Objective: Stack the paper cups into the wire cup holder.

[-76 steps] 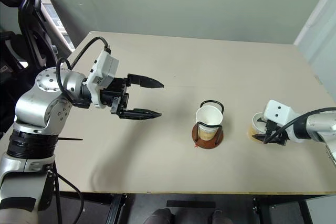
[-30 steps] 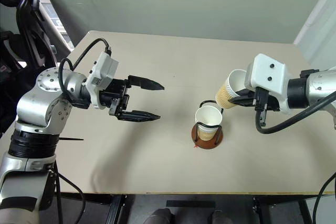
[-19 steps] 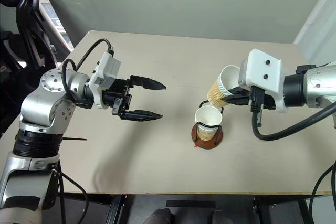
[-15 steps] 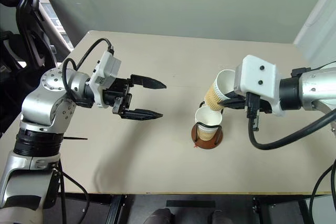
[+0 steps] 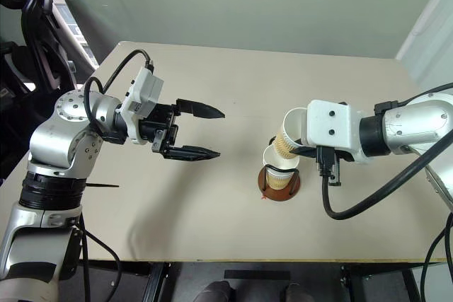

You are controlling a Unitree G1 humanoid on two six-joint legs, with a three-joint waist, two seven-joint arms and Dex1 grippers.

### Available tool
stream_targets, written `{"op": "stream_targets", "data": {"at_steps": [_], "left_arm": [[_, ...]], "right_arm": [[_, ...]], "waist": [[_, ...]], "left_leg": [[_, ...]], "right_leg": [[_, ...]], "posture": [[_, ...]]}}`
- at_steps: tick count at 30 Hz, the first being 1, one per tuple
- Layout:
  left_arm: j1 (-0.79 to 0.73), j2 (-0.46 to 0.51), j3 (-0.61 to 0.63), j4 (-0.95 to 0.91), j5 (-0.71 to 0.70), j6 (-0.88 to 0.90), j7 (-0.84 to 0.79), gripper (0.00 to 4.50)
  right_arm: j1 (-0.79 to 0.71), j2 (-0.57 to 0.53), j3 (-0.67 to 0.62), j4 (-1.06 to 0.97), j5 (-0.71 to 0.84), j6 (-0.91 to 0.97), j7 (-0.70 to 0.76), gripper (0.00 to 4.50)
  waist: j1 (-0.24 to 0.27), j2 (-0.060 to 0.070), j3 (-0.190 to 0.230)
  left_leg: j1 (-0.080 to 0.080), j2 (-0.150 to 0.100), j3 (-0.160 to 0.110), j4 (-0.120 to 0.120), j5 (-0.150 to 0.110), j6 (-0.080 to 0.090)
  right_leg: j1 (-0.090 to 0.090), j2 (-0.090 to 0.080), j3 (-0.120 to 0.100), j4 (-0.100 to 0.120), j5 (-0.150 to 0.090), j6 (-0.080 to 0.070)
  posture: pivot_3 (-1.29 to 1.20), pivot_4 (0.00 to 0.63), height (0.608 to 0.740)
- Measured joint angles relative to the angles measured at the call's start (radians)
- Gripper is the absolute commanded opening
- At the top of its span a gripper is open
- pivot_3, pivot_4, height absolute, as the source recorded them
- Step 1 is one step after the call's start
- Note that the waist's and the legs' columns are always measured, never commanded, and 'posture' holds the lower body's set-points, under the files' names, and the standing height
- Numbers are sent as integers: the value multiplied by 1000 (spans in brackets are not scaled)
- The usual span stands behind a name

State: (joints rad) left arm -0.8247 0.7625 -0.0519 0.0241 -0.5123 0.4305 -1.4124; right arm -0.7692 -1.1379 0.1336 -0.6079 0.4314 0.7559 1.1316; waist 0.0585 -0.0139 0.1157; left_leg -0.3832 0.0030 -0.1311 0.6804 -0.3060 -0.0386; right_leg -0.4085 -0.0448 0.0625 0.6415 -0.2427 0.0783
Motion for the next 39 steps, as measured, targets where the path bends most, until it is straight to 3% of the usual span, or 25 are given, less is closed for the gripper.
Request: {"op": "stream_targets", "data": {"at_steps": [14,22,25,29,34,39], "left_arm": [[0,0,0,0,1,0,0,4500],[0,0,0,0,5,0,1,4500],[0,1,0,0,5,0,1,4500],[0,2,0,-3,6,0,4,4500],[0,3,0,-4,6,0,6,4500],[0,2,0,-4,8,0,23,4500]], "right_arm": [[51,4,6,-25,-6,-22,18,30],[44,42,84,1,-80,-65,17,30],[33,57,91,14,-101,-74,18,661],[8,109,91,23,-103,-72,14,2003],[1,193,55,54,-49,-9,-25,2003],[1,311,-80,85,100,162,-128,2003]], "waist": [[0,0,0],[-1,0,0],[-1,0,0],[-3,0,0],[-2,0,0],[-2,0,0]], "left_leg": [[0,0,0,0,0,0],[0,0,0,0,0,0],[0,0,0,0,0,0],[0,0,0,0,0,0],[0,0,0,0,0,0],[0,0,0,0,0,0]], "right_leg": [[0,0,0,0,0,0],[0,0,0,0,0,0],[0,0,0,0,0,0],[0,0,0,0,0,0],[0,0,0,0,0,0],[0,0,-1,-1,0,0]], "posture": [[0,150,740],[0,150,740],[0,150,740],[0,150,740],[0,150,740],[0,150,740]]}}
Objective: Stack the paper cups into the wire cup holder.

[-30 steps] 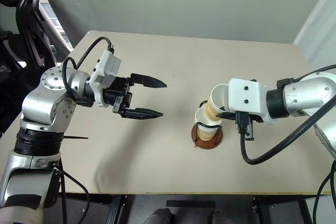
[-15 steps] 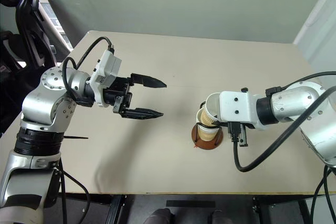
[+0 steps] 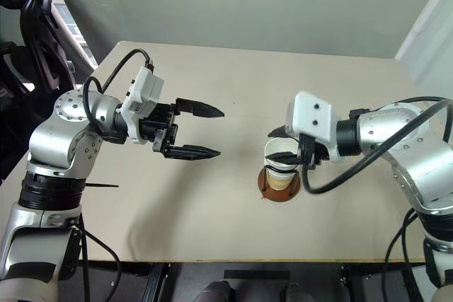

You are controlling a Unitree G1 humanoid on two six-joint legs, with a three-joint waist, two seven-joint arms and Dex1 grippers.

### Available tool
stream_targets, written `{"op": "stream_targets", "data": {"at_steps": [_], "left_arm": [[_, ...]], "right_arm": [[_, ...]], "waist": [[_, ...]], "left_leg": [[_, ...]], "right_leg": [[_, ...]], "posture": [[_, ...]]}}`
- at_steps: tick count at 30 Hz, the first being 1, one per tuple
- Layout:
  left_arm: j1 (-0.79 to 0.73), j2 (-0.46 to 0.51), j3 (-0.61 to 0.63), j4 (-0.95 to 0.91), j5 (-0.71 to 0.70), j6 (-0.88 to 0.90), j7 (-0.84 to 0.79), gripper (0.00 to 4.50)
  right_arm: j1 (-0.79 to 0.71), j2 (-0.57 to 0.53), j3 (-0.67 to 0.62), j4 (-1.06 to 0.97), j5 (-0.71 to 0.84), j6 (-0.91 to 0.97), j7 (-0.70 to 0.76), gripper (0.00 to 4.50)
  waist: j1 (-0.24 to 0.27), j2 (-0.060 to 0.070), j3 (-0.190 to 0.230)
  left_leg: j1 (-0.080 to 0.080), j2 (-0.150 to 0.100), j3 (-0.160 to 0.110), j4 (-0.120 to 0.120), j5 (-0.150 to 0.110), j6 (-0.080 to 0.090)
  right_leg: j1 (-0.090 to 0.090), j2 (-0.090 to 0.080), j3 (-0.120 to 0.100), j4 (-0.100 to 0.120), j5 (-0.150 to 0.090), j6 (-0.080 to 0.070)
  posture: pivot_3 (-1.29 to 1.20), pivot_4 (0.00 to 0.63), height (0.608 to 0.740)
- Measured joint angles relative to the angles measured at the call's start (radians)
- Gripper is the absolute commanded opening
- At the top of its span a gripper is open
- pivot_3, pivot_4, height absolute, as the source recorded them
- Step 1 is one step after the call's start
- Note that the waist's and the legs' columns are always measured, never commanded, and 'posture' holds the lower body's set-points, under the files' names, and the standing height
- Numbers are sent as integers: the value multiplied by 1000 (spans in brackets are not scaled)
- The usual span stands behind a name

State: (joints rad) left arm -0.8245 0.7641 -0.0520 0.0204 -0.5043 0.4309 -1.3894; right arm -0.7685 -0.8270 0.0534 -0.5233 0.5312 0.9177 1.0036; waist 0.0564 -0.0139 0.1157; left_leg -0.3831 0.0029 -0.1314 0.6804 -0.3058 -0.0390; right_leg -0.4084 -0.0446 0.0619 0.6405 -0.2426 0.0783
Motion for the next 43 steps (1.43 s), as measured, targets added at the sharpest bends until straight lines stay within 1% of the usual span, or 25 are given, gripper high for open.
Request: {"op": "stream_targets", "data": {"at_steps": [2,7,13,18,23,25,32,35,41,43], "left_arm": [[0,0,0,3,8,0,7,4500],[-2,-16,0,26,16,-1,41,4500],[-20,-48,19,48,19,-16,106,4500],[-25,-63,40,61,27,-16,165,4500],[-26,-104,48,78,53,-15,282,4500],[-26,-119,59,86,61,-7,334,4500],[-18,-165,114,97,66,53,497,4500],[-10,-191,139,99,76,47,569,4500],[5,-243,176,104,79,58,714,4500],[6,-251,179,104,84,74,757,4500]], "right_arm": [[-10,43,-52,29,47,72,-57,2003],[-24,56,-125,98,72,121,-147,2003],[42,57,-141,228,2,74,-254,2003],[81,68,-172,297,-73,-15,-347,2003],[107,109,-194,345,-129,-100,-435,2003],[116,110,-195,363,-149,-110,-462,2003],[147,195,-272,410,-177,-148,-594,2003],[148,224,-298,459,-198,-159,-658,2003],[145,301,-390,523,-187,-218,-726,2003],[146,308,-401,524,-175,-220,-734,2003]], "waist": [[0,0,0],[1,0,0],[2,0,0],[2,0,0],[2,0,0],[3,0,0],[4,0,0],[6,0,0],[7,0,0],[7,0,0]], "left_leg": [[0,0,0,0,0,0],[0,0,-1,0,0,0],[0,0,0,0,0,0],[0,0,0,-1,0,-1],[0,0,0,0,0,-1],[0,0,0,0,0,-1],[0,0,1,-1,0,-1],[0,0,1,-1,0,-1],[0,-1,1,-1,1,-1],[0,-1,1,-1,1,-2]], "right_leg": [[0,0,0,0,0,0],[0,0,0,0,0,0],[0,0,0,1,0,0],[-1,0,0,1,0,0],[-1,0,0,2,0,0],[0,-1,0,2,0,0],[-1,0,0,2,0,0],[-1,0,0,2,0,0],[-2,0,0,3,0,0],[-2,0,0,3,0,0]], "posture": [[0,150,740],[0,150,740],[0,150,740],[0,150,740],[0,150,740],[0,150,740],[0,150,740],[0,150,740],[0,150,740],[0,150,740]]}}
